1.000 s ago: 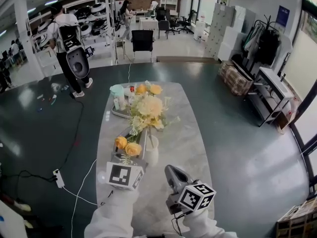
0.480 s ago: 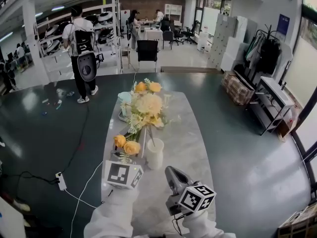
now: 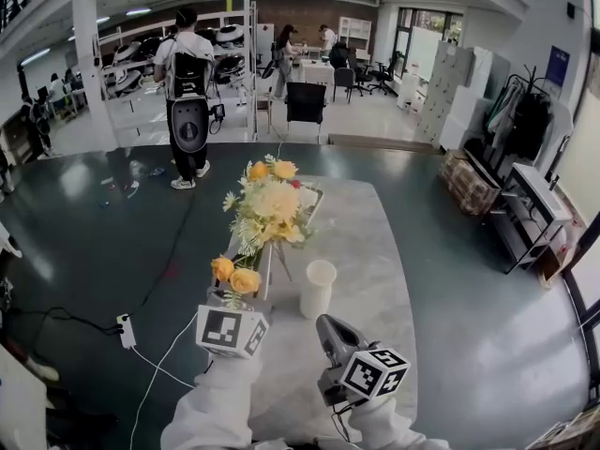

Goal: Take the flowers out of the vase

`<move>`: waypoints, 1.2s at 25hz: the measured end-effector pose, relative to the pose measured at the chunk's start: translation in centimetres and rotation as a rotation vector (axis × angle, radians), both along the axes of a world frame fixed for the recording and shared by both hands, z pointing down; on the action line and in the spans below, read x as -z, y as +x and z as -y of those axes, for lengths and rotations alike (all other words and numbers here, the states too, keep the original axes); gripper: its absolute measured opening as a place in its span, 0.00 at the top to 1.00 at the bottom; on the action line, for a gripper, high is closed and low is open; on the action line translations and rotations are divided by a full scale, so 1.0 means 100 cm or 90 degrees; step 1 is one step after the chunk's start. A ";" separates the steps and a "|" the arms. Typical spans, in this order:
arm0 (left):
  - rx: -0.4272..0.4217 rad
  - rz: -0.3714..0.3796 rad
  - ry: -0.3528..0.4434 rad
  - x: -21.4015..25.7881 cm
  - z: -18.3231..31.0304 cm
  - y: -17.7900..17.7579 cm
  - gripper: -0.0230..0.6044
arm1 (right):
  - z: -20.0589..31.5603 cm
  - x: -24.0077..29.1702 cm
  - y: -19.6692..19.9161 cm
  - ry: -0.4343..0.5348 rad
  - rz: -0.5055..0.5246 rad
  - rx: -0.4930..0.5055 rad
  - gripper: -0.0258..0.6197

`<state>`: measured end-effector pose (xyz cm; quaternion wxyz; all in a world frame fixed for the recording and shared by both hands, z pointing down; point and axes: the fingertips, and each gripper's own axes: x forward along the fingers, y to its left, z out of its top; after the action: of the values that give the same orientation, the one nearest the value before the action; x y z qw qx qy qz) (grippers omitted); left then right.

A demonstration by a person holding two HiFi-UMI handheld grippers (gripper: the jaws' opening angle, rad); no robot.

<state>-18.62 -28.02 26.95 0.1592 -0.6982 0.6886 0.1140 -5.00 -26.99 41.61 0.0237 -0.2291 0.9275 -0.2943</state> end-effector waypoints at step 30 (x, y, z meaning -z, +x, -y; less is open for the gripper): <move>-0.022 -0.111 -0.279 -0.213 -0.065 0.033 0.90 | -0.021 -0.056 0.000 -0.060 -0.059 -0.006 0.96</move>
<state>-15.28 -21.57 48.26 -0.0582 -0.7154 0.6959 0.0247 -4.95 -24.93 47.18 -0.0288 -0.2479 0.9117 -0.3264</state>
